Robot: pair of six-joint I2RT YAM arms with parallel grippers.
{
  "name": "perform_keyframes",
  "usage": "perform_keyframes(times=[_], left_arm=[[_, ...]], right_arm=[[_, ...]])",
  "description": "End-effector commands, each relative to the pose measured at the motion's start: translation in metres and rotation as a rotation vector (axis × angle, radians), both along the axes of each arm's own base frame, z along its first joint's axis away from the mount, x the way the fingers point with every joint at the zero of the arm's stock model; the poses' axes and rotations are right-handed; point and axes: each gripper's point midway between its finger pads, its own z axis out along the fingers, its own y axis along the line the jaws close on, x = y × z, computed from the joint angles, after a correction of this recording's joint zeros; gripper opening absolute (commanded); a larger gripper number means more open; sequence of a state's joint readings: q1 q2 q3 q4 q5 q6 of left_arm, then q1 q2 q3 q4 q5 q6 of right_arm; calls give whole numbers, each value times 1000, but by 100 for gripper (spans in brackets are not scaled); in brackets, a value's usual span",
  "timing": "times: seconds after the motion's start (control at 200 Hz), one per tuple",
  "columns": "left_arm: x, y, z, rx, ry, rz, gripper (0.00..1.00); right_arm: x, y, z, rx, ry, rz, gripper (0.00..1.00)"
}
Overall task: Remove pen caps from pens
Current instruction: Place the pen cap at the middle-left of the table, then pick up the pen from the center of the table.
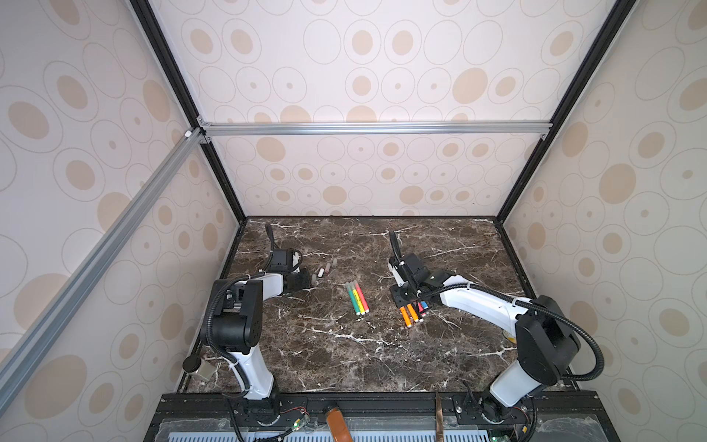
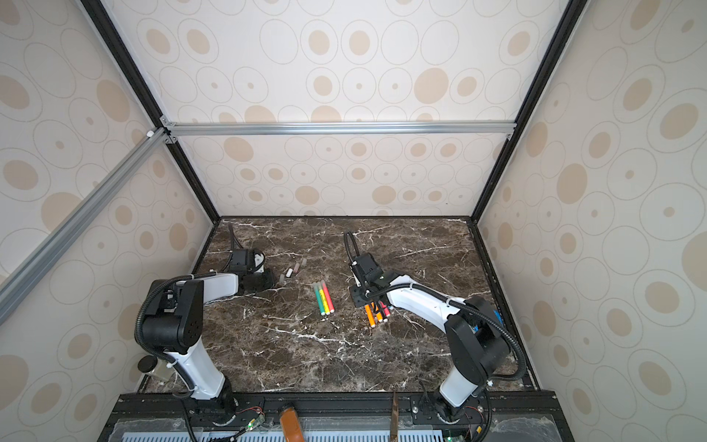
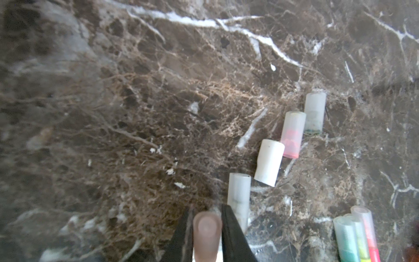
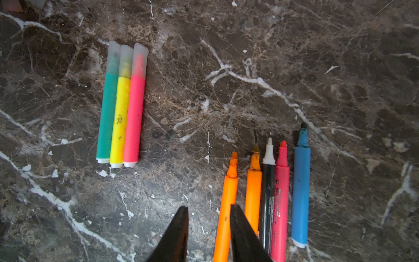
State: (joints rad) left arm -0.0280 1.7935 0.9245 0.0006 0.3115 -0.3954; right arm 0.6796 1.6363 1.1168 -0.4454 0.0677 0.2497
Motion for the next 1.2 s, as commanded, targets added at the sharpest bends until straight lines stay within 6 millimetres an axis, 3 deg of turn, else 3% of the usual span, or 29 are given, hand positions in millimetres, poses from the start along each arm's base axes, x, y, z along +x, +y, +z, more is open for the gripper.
perform_keyframes(times=[0.0,0.175,0.325,0.66,0.84,1.0,1.196], left_arm=[[10,3,4,10,-19,-10,26],[11,3,8,9,-26,-5,27],[13,3,25,-2,-62,5,28],[16,0,102,-30,-206,10,32],[13,-5,133,-62,-272,1,33],[7,-9,147,-93,-318,-7,34],[1,-13,149,-121,-337,-21,35]], right_arm=[[2,7,1,12,17,0,34],[4,14,0,19,23,12,34],[8,28,-7,32,50,38,35],[15,76,-22,48,110,99,38],[20,87,-35,27,141,92,38],[21,92,-49,5,171,89,38],[20,98,-59,-7,187,95,38]])
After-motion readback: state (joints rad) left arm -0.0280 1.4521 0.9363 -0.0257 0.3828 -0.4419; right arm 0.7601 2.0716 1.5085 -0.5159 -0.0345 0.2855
